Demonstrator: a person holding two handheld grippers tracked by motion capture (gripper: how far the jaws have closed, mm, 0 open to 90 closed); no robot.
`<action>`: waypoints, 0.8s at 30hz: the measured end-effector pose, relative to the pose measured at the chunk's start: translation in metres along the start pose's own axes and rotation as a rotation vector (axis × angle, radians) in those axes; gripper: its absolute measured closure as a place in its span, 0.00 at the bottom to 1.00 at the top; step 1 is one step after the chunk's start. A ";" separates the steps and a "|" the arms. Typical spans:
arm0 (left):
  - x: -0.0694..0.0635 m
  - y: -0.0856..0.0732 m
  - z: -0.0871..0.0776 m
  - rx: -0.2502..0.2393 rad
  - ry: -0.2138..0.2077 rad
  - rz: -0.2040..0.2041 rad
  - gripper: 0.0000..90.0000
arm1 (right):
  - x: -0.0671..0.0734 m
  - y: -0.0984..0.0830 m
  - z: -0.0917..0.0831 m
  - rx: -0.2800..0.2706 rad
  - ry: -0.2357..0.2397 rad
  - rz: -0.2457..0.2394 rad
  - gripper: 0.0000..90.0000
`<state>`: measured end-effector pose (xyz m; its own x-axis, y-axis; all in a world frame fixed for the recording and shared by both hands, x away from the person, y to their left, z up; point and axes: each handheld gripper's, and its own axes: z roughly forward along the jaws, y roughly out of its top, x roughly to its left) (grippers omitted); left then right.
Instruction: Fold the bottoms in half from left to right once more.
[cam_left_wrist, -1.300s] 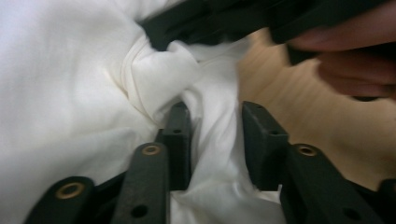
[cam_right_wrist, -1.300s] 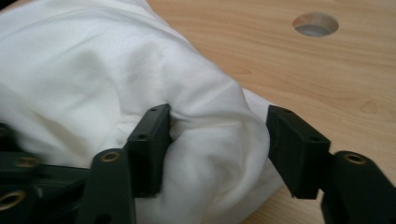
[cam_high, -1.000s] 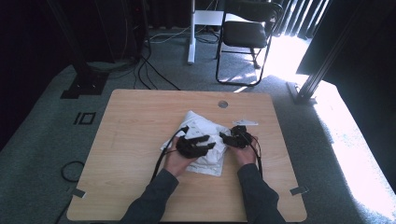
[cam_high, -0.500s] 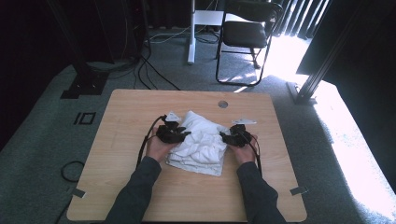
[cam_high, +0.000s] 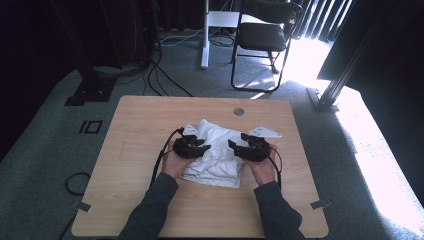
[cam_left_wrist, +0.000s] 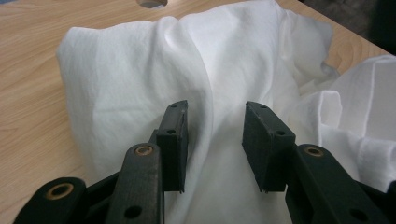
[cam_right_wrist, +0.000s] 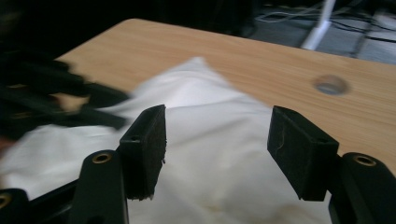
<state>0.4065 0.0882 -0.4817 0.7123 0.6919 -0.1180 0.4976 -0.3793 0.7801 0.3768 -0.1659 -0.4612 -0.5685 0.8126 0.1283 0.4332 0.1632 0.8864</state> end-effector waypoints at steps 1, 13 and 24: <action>0.000 0.000 0.000 -0.001 -0.002 -0.002 0.69 | 0.006 -0.001 0.001 0.012 0.028 -0.019 0.41; 0.002 -0.002 0.000 -0.016 -0.027 -0.028 0.69 | 0.017 -0.041 -0.004 0.156 0.078 -0.085 0.49; 0.002 -0.002 0.002 -0.017 -0.027 -0.035 0.69 | 0.041 -0.022 0.012 0.177 0.096 -0.171 0.41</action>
<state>0.4082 0.0895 -0.4849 0.7082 0.6872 -0.1619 0.5141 -0.3448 0.7854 0.3517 -0.1294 -0.4809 -0.7040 0.7094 0.0327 0.4359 0.3953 0.8086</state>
